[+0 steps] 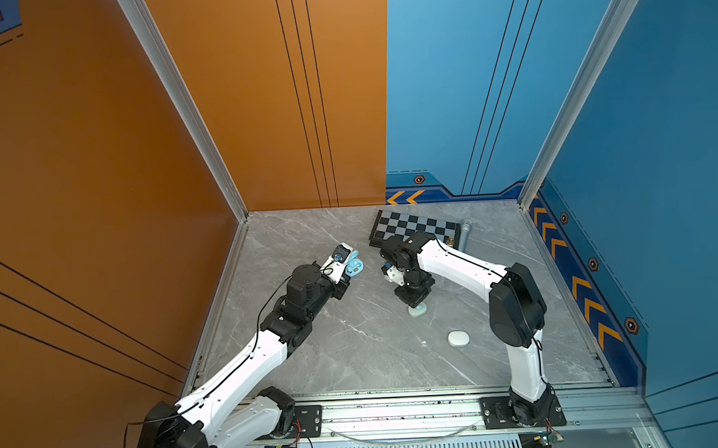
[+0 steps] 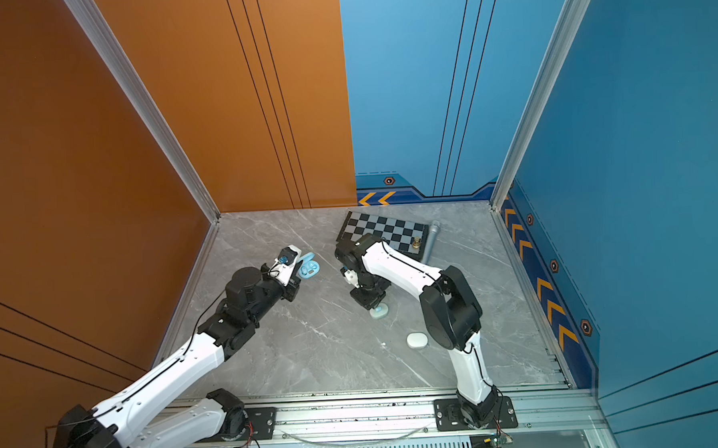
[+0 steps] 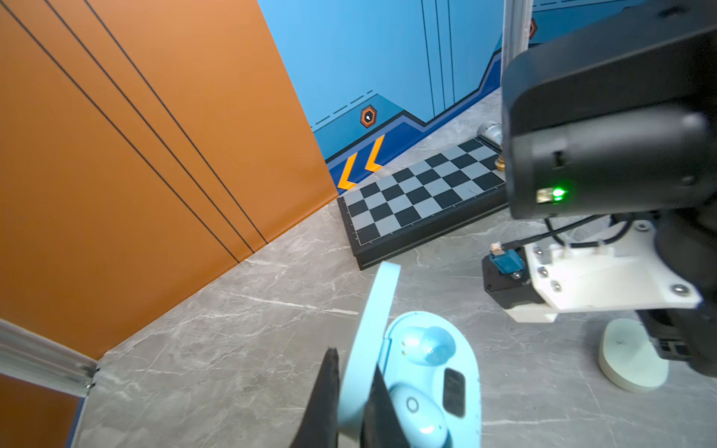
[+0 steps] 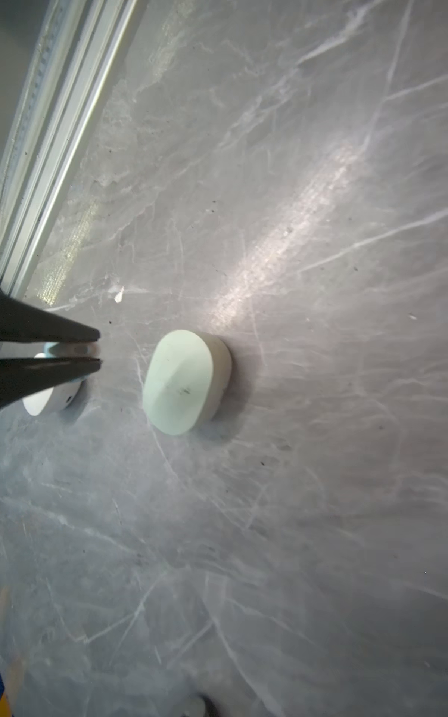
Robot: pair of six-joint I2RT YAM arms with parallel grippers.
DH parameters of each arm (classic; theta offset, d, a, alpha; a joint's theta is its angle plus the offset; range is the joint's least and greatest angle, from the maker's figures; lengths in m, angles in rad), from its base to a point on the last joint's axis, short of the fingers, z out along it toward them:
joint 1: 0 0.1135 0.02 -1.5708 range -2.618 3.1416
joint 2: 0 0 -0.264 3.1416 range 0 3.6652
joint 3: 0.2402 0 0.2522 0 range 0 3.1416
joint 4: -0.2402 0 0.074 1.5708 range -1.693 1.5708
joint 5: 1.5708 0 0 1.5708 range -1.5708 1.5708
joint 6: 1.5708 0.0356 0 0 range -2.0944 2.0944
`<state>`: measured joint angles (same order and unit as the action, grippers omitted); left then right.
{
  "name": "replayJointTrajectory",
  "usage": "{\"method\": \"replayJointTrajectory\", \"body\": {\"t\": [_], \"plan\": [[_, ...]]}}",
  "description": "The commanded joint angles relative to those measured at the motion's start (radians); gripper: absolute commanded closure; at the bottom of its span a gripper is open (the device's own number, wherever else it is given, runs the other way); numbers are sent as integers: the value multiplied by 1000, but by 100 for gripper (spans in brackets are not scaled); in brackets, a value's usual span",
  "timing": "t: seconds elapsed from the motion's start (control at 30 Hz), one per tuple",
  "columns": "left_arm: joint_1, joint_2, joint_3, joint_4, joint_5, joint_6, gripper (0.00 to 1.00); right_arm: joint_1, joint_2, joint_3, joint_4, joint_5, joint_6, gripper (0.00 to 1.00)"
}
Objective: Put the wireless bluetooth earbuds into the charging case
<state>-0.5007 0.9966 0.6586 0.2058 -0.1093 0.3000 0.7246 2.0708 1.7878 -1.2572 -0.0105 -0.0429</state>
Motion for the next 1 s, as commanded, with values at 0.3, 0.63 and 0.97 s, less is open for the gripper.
{"method": "replayJointTrajectory", "body": {"t": [0.3, 0.63, 0.97], "plan": [[59, -123, 4, -174, -32, 18, 100, 41, 266, 247, -2, 170, -103, 83], [70, -104, 35, -193, 1, 19, 100, 52, 274, 275, 28, 155, -79, 62], [68, -99, 21, -157, -2, 11, 100, -80, 66, 160, 197, -157, 213, 52]]}}
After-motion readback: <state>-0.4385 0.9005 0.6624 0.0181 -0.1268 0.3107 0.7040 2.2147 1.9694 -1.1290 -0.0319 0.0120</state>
